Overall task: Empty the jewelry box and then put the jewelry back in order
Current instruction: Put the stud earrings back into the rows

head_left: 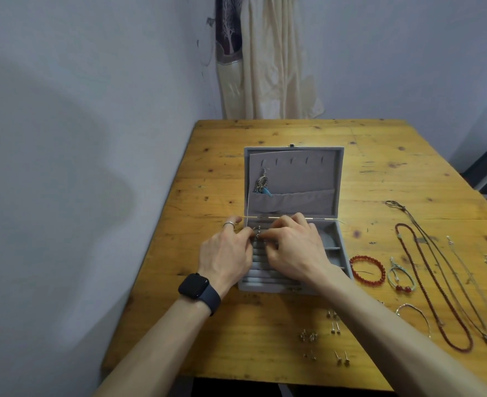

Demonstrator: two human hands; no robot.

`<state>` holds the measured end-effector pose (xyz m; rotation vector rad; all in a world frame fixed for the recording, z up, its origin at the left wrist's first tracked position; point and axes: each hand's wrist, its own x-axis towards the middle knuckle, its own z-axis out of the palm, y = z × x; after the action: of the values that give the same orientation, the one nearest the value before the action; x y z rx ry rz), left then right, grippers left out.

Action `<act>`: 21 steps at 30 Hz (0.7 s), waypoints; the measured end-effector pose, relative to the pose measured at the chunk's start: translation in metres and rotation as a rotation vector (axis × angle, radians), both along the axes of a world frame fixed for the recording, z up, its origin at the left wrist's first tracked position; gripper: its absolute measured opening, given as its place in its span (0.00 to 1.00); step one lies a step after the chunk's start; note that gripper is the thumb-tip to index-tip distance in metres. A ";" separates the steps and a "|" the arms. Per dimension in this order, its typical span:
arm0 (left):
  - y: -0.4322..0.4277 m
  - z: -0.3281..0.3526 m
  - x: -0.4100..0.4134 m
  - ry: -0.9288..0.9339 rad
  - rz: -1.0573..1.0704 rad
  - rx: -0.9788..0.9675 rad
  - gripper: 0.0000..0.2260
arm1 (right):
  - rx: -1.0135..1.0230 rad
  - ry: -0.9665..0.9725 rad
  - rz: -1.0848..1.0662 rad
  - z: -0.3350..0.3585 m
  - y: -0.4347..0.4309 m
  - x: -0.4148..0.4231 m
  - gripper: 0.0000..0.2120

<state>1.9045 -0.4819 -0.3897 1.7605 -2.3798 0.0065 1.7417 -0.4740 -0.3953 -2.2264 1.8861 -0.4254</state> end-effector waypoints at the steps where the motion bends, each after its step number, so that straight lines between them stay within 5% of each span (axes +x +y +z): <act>1: 0.000 0.000 0.001 0.015 0.002 0.000 0.11 | -0.004 -0.004 -0.006 0.000 0.000 0.000 0.16; 21: -0.011 0.003 -0.007 -0.146 -0.008 -0.018 0.15 | 0.030 0.053 -0.030 0.003 -0.012 0.007 0.19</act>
<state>1.8979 -0.4929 -0.3863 1.8001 -2.4782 0.1595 1.7487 -0.4856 -0.3923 -2.2134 1.9410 -0.3437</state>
